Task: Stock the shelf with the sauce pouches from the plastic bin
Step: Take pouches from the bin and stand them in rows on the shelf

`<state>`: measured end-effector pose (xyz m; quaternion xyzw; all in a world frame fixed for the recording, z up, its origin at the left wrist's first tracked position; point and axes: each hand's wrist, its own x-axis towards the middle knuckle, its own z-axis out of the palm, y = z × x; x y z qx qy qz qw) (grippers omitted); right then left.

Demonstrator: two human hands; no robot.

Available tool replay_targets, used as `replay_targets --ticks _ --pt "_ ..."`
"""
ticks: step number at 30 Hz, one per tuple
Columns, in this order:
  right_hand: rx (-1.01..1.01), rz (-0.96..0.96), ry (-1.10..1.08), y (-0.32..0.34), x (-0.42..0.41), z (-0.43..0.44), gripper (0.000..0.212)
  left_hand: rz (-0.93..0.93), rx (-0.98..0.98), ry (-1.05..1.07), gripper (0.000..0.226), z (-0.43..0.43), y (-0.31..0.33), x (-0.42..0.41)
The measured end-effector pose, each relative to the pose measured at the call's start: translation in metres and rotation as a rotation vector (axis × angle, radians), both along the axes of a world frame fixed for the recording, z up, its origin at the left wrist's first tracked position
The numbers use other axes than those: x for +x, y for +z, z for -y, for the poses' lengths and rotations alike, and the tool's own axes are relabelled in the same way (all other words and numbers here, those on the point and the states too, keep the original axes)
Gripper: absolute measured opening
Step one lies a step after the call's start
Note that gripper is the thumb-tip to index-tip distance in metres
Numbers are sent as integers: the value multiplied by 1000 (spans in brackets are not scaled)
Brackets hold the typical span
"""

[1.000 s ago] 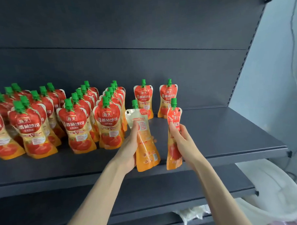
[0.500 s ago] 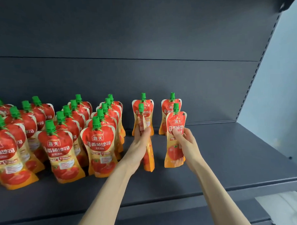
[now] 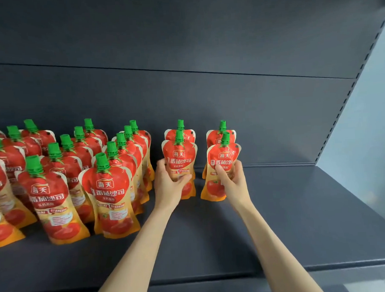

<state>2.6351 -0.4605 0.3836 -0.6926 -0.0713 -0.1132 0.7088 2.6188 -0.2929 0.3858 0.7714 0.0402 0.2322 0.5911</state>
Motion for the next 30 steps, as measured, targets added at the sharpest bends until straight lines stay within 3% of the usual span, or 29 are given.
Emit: replay_targets --ticks 2,5,9,17,30 --pt "-60 8 30 -8 -2 5 31 -36 9 -17 58 -5 -9 -4" --pt "-303 -12 29 -21 -6 11 50 -58 16 16 56 -7 -19 -11" --pt "-387 -15 -74 -23 -7 9 49 -44 47 71 48 -4 -20 -9" --pt "-671 -36 -214 -26 9 13 58 -42 129 131 54 -2 -25 0" --pt "-728 -64 -234 -32 16 13 64 -76 196 170 61 0 -31 4"
